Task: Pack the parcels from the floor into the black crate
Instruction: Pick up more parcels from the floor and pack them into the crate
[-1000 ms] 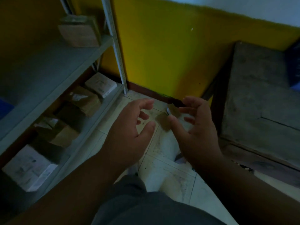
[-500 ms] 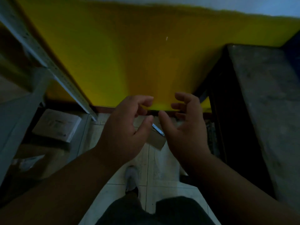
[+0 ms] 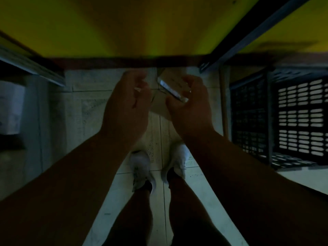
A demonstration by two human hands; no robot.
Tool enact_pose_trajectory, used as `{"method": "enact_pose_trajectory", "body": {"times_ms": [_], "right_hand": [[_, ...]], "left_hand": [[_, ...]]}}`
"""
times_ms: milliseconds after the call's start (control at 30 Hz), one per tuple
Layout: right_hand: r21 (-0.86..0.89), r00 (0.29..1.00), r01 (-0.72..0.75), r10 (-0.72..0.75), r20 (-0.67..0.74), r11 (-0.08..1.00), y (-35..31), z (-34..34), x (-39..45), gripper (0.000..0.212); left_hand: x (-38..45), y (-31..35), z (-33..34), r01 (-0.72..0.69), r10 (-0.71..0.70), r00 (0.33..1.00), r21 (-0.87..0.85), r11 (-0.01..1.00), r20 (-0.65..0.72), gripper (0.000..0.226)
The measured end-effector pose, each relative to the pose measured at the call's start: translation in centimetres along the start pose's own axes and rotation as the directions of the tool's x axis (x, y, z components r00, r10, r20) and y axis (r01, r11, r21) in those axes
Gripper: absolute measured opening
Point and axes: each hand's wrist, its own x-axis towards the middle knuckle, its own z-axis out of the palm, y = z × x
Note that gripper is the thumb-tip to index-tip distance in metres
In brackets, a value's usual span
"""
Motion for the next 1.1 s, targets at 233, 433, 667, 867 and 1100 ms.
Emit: {"method": "enact_pose_trajectory", "body": {"times_ms": [233, 433, 667, 867, 1100], "right_hand": [[-0.144, 0.987, -0.158, 0.159, -0.001, 0.977, 17.1, 8.9, 7.8, 0.06], [-0.39, 0.943, -0.262, 0.321, 0.091, 0.883, 31.4, 13.5, 13.7, 0.067], [-0.646, 0.845, -0.25, 0.488, 0.217, 0.721, 38.3, 15.6, 19.0, 0.062], [-0.565, 0.873, -0.314, 0.466, 0.143, 0.763, 36.0, 14.5, 19.4, 0.048], [-0.445, 0.952, -0.208, 0.285, 0.112, 0.871, 22.5, 7.6, 11.5, 0.064]], "left_hand": [[5.3, -15.2, 12.4, 0.106, -0.135, 0.977, 0.176, 0.979, 0.167, 0.033], [10.7, -27.8, 19.6, 0.274, -0.378, 0.891, 0.364, 0.89, 0.254, 0.044], [15.9, -34.2, 23.6, 0.387, -0.55, 0.795, 0.484, 0.785, 0.257, 0.065], [15.8, -32.1, 23.5, 0.401, -0.498, 0.841, 0.372, 0.837, 0.214, 0.064], [12.4, -20.0, 13.3, 0.192, -0.275, 0.944, 0.373, 0.908, 0.182, 0.072]]}}
